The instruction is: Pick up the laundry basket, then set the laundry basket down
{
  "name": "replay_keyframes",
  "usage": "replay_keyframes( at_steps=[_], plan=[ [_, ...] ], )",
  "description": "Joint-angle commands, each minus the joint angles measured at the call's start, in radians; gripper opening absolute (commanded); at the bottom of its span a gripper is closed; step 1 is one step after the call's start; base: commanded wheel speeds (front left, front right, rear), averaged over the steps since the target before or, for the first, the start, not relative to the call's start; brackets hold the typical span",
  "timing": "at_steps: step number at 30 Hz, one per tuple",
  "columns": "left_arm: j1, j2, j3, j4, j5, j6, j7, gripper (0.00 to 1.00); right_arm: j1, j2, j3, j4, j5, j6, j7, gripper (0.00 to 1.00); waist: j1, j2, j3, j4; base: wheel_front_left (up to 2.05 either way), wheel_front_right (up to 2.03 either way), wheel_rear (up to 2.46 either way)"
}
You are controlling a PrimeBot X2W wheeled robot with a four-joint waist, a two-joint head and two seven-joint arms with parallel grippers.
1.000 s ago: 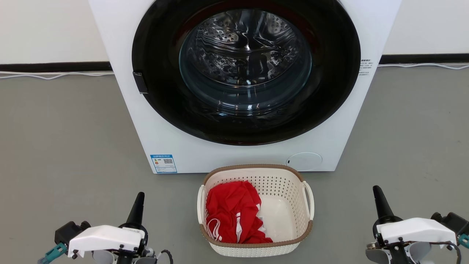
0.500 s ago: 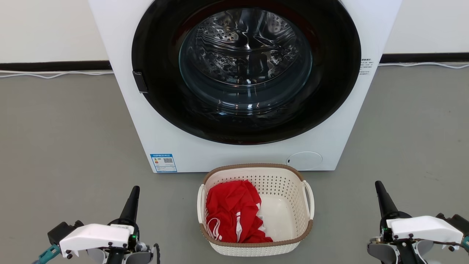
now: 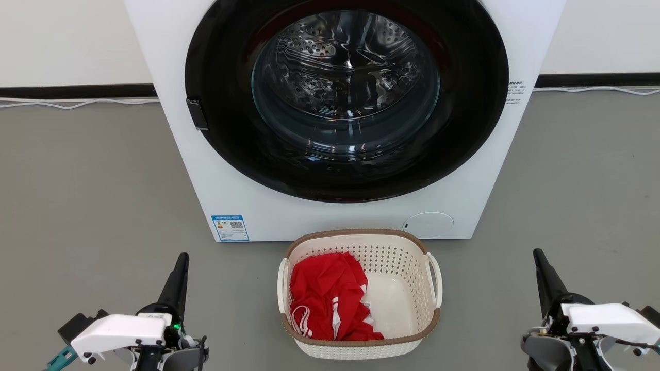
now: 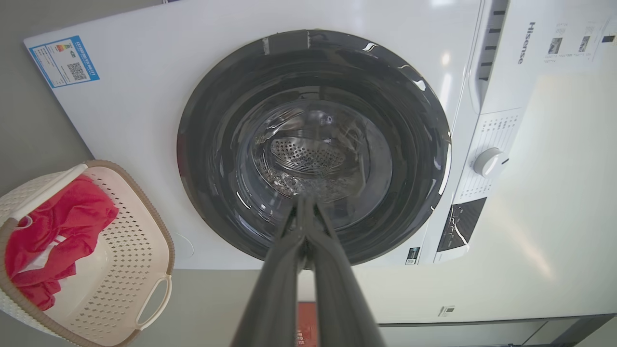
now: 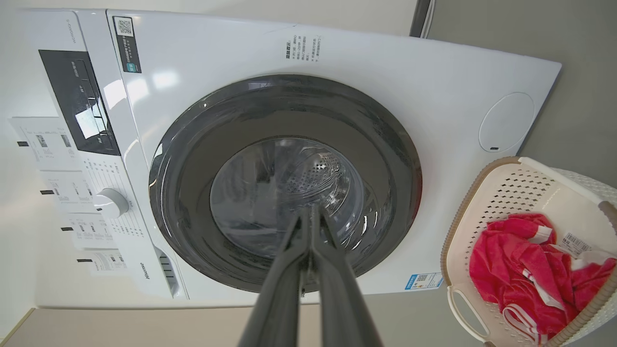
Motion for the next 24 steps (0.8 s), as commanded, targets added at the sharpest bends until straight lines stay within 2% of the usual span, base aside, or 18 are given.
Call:
replay_keyframes(
  at_steps=[1, 9, 24],
  plan=[
    [-0.008, 0.014, 0.034, -0.039, -0.028, -0.016, 0.009, 0.0, -0.012, -0.004, 0.017, -0.044, 0.038, 0.007, 0.017, 0.0, 0.0, -0.0001, 0.0, 0.0, 0.0, 0.0, 0.0],
    [-0.003, 0.015, 0.052, -0.061, -0.101, -0.028, 0.033, 0.0, -0.004, -0.004, 0.01, -0.071, 0.138, 0.007, 0.04, 0.0, 0.0, -0.0001, 0.002, 0.0, 0.0, 0.0, 0.0],
    [-0.003, 0.015, 0.052, -0.061, -0.101, -0.028, 0.033, 0.0, -0.004, -0.004, 0.01, -0.071, 0.138, 0.007, 0.04, 0.0, 0.0, -0.0001, 0.002, 0.0, 0.0, 0.0, 0.0]
  ],
)
